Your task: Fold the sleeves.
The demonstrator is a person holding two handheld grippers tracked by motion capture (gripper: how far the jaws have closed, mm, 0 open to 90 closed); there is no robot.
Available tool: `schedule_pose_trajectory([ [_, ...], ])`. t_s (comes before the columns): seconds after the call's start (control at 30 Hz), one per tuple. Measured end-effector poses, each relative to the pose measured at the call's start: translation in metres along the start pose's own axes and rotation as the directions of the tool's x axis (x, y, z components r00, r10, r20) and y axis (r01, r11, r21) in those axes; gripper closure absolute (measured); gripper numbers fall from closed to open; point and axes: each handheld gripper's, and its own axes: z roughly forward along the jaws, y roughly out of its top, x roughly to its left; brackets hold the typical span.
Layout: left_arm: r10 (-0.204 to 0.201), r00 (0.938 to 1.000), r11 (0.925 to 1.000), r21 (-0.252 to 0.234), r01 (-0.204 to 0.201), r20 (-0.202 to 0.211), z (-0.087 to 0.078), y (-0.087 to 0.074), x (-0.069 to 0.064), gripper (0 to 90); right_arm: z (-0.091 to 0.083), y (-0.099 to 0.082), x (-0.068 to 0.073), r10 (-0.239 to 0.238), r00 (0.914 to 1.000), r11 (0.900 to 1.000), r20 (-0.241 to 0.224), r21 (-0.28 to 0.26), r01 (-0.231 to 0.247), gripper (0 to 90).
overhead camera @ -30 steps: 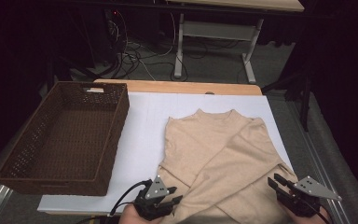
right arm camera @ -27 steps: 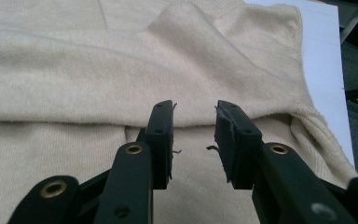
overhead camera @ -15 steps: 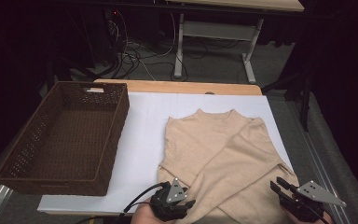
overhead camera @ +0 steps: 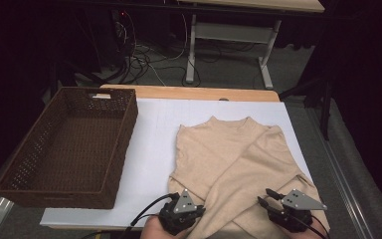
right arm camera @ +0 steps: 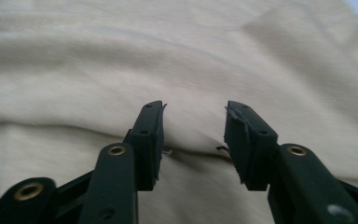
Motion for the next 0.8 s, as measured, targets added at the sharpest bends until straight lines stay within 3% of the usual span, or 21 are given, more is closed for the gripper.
schedule_pose_trajectory([
  [0.1,-0.016,0.9986,0.9998,-0.010,0.016,-0.051,-0.013,-0.005,0.012,83.0,0.006,0.002,0.004,-0.021,0.9996,0.9994,-0.021,0.028,0.021,52.0],
  [0.2,-0.028,0.9979,0.9996,0.001,0.028,-0.058,-0.011,-0.008,0.018,82.8,0.012,-0.001,0.002,0.000,0.9993,0.9987,-0.037,0.051,0.002,51.2],
  [0.27,-0.022,0.9982,0.9996,0.018,0.023,-0.055,-0.006,-0.008,0.015,81.4,0.015,-0.002,0.000,0.013,0.9987,0.9981,-0.049,0.060,-0.010,59.0],
  [0.33,-0.016,0.9992,0.9997,0.016,0.017,-0.038,-0.006,-0.006,0.009,72.2,0.014,-0.002,0.000,0.004,0.9984,0.9982,-0.056,0.060,0.000,77.8],
  [0.4,0.019,0.9992,0.9997,0.013,-0.018,-0.036,-0.006,-0.003,0.002,66.8,0.011,-0.001,0.002,-0.023,0.9991,0.9981,-0.037,0.056,0.025,88.3],
  [0.53,0.012,0.9999,0.9997,0.020,-0.012,-0.011,-0.003,-0.003,0.001,61.0,-0.004,-0.003,-0.004,-0.014,0.9997,0.9996,-0.018,0.026,0.014,89.4],
  [0.67,0.003,0.9991,0.9995,0.031,-0.004,0.042,0.001,-0.005,0.002,58.5,-0.021,-0.013,-0.016,0.033,0.9995,0.9994,-0.002,0.011,-0.033,89.2],
  [0.7,0.003,0.9977,0.9992,0.040,-0.006,0.068,0.004,-0.005,0.001,58.5,-0.023,-0.016,-0.018,0.035,0.9994,0.9994,0.003,0.008,-0.035,89.2],
  [0.8,0.010,0.9956,0.9967,0.079,-0.017,0.093,0.014,-0.006,-0.003,58.4,-0.026,-0.018,-0.019,0.038,0.9992,0.9992,0.008,0.011,-0.038,89.1],
])
